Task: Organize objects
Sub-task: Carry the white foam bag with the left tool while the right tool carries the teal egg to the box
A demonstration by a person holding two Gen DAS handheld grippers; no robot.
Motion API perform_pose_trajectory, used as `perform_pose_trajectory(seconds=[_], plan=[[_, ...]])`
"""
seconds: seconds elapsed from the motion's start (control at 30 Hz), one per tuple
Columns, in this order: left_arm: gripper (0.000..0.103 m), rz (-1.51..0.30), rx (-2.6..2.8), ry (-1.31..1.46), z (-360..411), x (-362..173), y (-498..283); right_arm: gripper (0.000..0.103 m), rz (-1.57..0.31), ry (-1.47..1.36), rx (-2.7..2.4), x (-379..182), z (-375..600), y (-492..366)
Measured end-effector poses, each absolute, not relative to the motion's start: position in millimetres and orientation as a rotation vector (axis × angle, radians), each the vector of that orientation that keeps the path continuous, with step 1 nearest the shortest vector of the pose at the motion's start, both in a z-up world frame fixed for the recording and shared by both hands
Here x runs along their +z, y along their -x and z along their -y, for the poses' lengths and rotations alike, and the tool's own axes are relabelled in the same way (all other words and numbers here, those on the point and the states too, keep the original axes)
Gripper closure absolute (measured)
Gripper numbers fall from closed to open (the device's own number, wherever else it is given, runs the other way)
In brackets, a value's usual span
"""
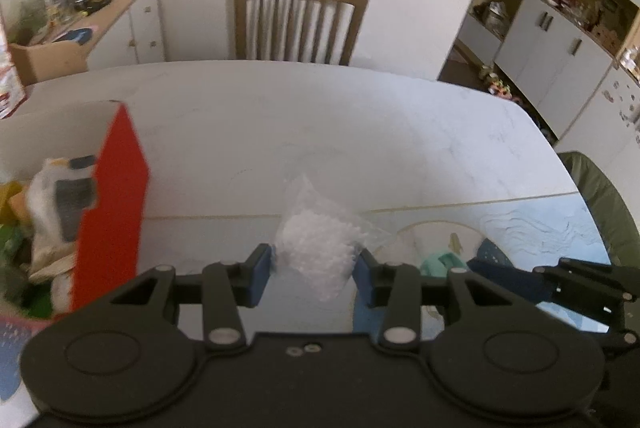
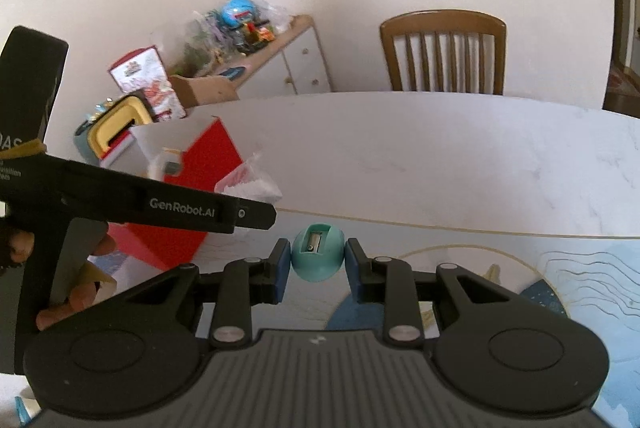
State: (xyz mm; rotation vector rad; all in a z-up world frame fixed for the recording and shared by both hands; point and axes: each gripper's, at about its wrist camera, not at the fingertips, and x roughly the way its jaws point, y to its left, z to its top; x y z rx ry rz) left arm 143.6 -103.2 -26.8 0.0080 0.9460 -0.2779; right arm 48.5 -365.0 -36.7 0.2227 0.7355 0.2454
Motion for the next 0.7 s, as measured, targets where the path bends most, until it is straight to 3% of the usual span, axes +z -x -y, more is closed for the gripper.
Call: perform_pose_trajectory(seconds=[0.7], plan=[[0.061,-0.968,-0.197,0.056,-9,9,-110,0.074,-0.701,-0.139,0.335,7,256,-44]])
